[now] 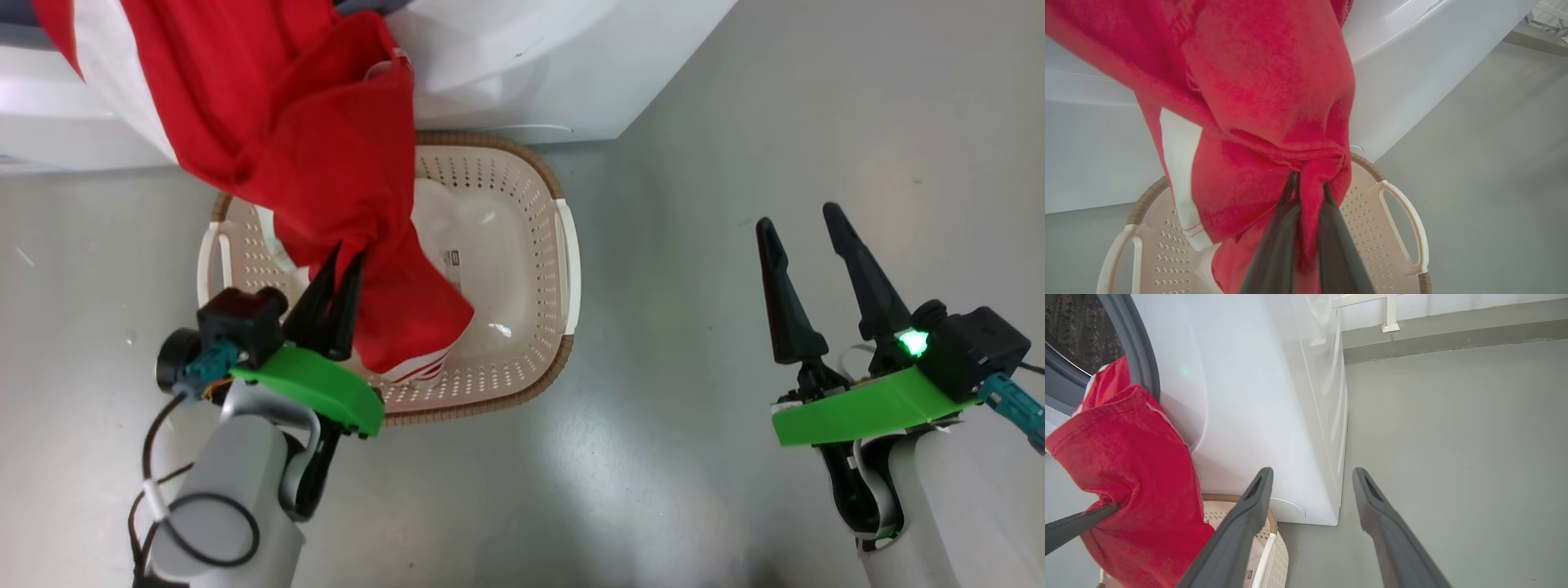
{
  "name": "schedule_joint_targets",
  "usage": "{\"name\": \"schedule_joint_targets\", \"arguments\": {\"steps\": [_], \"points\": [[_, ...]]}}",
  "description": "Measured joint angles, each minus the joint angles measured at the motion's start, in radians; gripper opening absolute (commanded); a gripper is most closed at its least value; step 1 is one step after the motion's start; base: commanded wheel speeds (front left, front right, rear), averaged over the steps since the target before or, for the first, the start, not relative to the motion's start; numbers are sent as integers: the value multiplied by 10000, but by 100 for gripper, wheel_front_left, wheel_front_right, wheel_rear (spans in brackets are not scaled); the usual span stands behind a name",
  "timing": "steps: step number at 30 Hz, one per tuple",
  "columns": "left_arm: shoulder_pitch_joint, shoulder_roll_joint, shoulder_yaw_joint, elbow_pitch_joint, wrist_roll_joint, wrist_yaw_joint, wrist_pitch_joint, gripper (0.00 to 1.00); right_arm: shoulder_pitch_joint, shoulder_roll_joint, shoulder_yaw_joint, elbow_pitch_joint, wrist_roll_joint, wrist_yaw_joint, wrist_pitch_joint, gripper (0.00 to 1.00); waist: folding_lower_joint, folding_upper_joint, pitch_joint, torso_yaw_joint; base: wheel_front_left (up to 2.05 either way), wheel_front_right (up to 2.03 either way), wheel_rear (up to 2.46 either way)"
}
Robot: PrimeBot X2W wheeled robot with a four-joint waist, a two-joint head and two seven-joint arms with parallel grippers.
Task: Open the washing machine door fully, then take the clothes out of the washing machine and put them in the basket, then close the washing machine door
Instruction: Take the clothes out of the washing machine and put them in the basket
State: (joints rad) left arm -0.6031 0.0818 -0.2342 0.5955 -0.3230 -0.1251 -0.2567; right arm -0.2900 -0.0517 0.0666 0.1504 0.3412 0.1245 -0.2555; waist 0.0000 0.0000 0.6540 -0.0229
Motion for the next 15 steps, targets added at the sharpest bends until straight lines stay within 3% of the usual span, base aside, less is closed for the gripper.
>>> {"name": "schedule_joint_targets", "arguments": {"steps": [15], "points": [[-1424,10,-416,2663,142,0,-2,0,-303,-4,40,-58,2,0,0,100,0,0,479,-42,0,0,0]]}}
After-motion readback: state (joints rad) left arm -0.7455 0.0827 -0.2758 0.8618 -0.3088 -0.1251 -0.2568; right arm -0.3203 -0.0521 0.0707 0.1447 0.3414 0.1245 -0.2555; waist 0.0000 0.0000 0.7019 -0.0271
